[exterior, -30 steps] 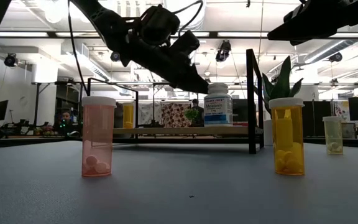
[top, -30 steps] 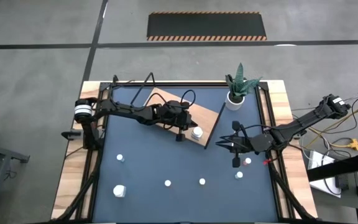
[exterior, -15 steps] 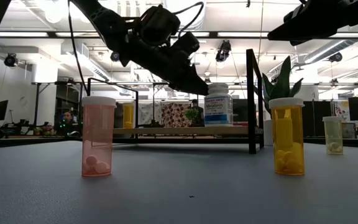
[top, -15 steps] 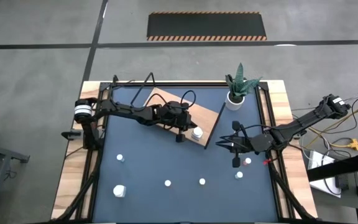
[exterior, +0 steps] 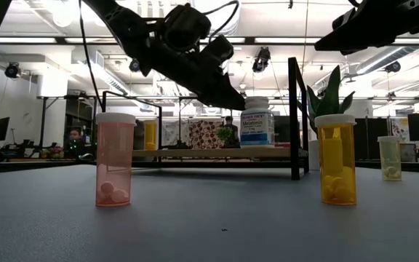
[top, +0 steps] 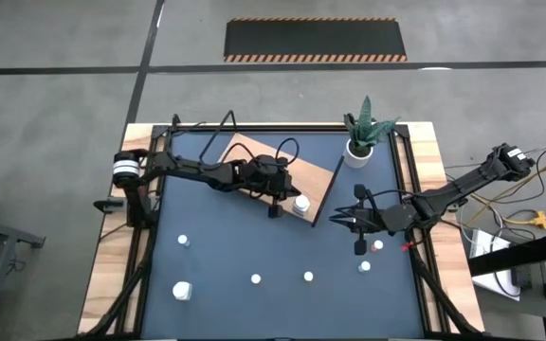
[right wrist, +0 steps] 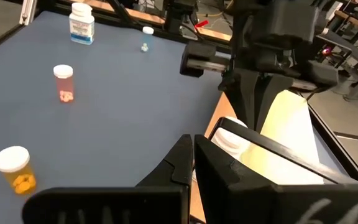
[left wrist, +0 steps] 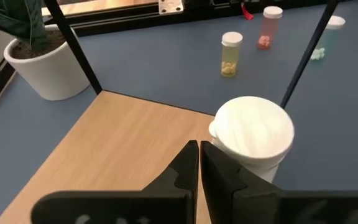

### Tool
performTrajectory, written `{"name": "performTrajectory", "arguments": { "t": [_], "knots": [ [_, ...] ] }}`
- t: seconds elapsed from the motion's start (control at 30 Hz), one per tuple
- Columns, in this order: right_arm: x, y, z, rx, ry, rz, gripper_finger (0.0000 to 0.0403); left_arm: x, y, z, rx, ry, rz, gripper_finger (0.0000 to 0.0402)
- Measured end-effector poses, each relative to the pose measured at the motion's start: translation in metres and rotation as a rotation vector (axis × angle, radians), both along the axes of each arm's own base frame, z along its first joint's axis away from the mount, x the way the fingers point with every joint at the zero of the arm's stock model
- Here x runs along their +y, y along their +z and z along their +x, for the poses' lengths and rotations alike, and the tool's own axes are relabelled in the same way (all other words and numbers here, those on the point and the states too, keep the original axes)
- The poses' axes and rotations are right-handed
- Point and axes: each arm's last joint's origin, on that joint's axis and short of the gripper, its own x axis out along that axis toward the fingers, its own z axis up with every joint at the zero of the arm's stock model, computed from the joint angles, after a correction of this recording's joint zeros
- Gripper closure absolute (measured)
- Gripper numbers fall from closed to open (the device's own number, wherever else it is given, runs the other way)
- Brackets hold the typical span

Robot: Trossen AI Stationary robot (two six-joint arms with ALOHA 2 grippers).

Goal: Pick and place medicine bottles onto shelf by color
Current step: Put the right white pill bottle on the shelf

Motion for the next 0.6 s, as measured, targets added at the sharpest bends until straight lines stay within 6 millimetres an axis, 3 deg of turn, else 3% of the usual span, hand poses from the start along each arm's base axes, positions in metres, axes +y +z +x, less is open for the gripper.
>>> {"name": "performTrajectory", "arguments": {
  "t": [0.27, 0.6],
  "knots": [
    [0.0, 0.0, 0.0, -0.002, -0.005, 0.013, 0.0394, -0.01, 0.031, -0.011, -0.046, 0.002, -0.039, 0.0402],
    [0.0, 0.0, 0.0, -0.002, -0.004, 0.012, 0.0394, -0.071, 0.03, -0.01, -0.033, -0.126, -0.043, 0.0402]
  ]
}}
